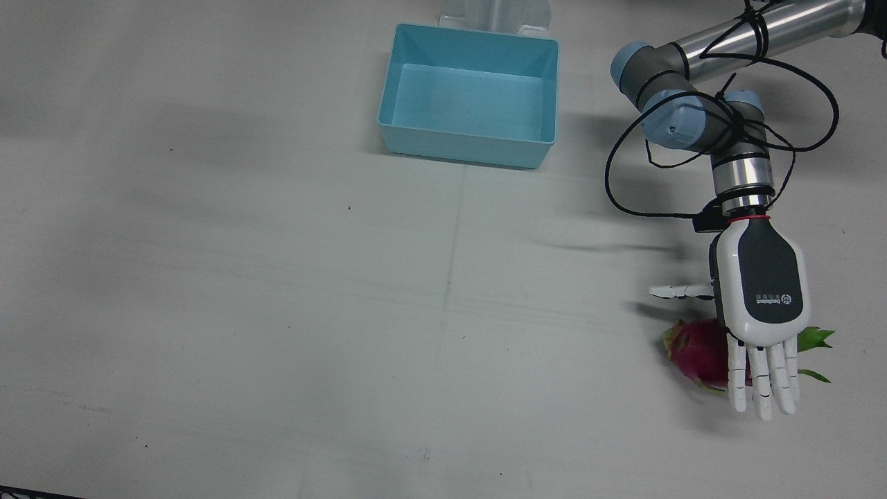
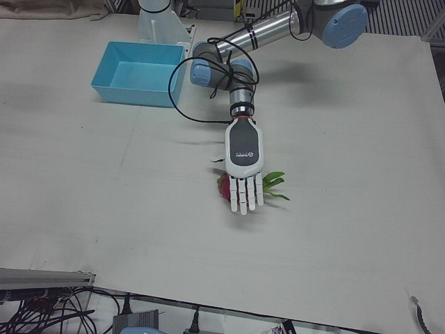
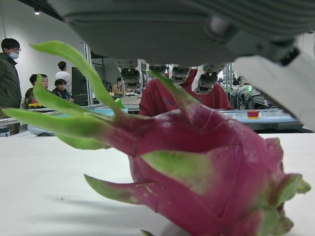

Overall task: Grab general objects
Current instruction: 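Close the left hand fingers around the dragon fruit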

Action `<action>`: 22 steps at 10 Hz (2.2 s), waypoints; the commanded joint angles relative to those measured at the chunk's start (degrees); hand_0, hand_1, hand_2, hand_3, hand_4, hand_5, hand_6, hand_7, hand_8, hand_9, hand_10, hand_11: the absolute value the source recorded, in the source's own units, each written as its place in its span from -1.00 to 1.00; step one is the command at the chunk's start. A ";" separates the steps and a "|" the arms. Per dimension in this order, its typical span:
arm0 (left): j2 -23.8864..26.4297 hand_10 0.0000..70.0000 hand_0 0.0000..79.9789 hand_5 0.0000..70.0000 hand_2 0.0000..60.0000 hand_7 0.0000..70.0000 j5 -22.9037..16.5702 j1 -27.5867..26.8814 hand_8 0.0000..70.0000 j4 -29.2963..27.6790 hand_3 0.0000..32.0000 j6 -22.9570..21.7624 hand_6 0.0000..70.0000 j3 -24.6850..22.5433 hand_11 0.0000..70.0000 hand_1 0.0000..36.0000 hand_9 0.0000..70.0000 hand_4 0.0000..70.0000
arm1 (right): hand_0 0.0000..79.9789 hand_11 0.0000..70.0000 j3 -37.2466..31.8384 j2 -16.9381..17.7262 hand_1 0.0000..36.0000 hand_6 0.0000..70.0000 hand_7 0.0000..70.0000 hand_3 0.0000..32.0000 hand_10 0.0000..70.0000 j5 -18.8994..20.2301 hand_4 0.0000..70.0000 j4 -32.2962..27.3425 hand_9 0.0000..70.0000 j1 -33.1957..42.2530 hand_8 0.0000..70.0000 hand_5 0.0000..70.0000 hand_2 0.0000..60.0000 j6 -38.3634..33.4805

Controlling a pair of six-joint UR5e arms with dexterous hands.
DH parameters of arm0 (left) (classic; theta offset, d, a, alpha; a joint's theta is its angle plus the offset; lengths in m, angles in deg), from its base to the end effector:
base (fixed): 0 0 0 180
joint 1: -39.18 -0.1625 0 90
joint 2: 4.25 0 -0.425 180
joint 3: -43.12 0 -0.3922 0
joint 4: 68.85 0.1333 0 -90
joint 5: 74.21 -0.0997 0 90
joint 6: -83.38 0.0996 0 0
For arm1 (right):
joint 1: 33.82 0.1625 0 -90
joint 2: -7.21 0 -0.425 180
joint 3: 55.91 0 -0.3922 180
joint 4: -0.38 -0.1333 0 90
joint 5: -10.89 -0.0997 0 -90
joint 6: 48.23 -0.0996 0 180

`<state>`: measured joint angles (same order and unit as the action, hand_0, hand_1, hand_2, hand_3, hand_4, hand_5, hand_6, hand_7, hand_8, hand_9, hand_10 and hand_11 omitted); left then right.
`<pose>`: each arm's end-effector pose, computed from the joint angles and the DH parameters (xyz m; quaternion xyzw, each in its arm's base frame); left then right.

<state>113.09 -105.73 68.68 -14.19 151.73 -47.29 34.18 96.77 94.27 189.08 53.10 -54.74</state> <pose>0.3657 -0.4576 0.4699 0.4466 0.4269 -0.5515 0.5605 0.1188 -0.4863 0.6966 0.0112 0.6552 -0.7530 0.0604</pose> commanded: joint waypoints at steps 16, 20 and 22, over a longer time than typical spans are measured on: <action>-0.97 -0.31 0.22 0.08 -0.83 0.37 0.06 2.66 -0.21 -5.26 -1.00 0.21 -0.48 5.85 0.00 -0.52 0.14 0.80 | -1.00 -1.00 0.00 0.00 -1.00 -1.00 -1.00 -1.00 -1.00 -0.05 -1.00 0.00 -1.00 0.00 -1.00 -1.00 -1.00 0.00; -0.80 0.11 0.44 0.41 -1.00 0.59 -0.38 6.61 0.02 -4.65 -1.00 -0.23 -0.25 3.32 0.56 -0.34 0.52 1.00 | -1.00 -1.00 0.00 0.00 -1.00 -1.00 -1.00 -1.00 -1.00 -0.05 -1.00 0.00 -1.00 0.00 -1.00 -1.00 -1.00 0.00; -0.71 0.21 0.47 0.46 -1.00 0.62 -0.38 7.58 0.03 -1.59 -1.00 -0.32 -0.26 -3.42 0.71 -0.37 0.55 0.97 | -1.00 -1.00 0.09 0.00 -1.00 -1.00 -1.00 -1.00 -1.00 0.04 -1.00 0.00 -1.00 0.00 -1.00 -1.00 -1.00 0.00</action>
<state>112.27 -106.00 74.52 -18.67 151.56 -43.97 34.18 96.77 94.22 189.08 53.10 -54.74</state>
